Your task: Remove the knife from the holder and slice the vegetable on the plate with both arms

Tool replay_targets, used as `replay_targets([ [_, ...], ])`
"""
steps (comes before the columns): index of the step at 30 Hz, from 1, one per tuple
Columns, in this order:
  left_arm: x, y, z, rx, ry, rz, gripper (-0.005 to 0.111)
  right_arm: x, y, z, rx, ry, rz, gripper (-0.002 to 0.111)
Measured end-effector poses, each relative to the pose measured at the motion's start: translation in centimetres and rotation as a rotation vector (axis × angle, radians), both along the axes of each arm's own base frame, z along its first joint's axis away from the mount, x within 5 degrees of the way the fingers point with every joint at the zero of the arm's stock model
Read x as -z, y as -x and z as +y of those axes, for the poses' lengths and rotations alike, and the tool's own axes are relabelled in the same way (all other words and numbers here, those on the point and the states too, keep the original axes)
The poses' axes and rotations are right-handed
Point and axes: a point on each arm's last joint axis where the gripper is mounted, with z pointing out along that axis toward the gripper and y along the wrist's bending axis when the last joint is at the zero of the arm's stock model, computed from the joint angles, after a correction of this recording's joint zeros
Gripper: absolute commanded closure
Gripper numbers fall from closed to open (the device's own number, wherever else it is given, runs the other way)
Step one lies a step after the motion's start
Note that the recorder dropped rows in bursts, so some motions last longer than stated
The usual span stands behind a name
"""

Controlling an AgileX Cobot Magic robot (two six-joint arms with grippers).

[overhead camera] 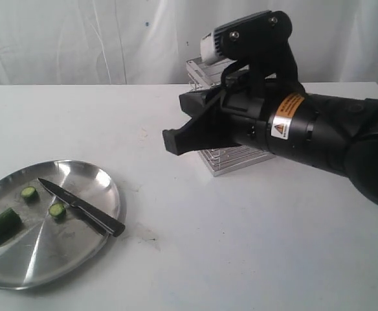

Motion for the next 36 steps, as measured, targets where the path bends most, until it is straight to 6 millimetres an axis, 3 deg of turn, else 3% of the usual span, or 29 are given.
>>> replay_targets([
  [6,4.0,-0.2,0.5,-0.045,-0.111,0.021,0.107,-0.2,-0.5,-0.5,0.021,-0.018,-0.017,0.108],
  [11,5.6,0.3,0.2,-0.001,-0.137,0.148,0.107,-0.3,-0.5,-0.4,0.020,-0.021,-0.020,0.108],
  [36,6.0,0.4,0.1,0.010,-0.136,0.181,0.107,-0.1,-0.4,-0.5,0.023,-0.008,-0.006,0.108],
])
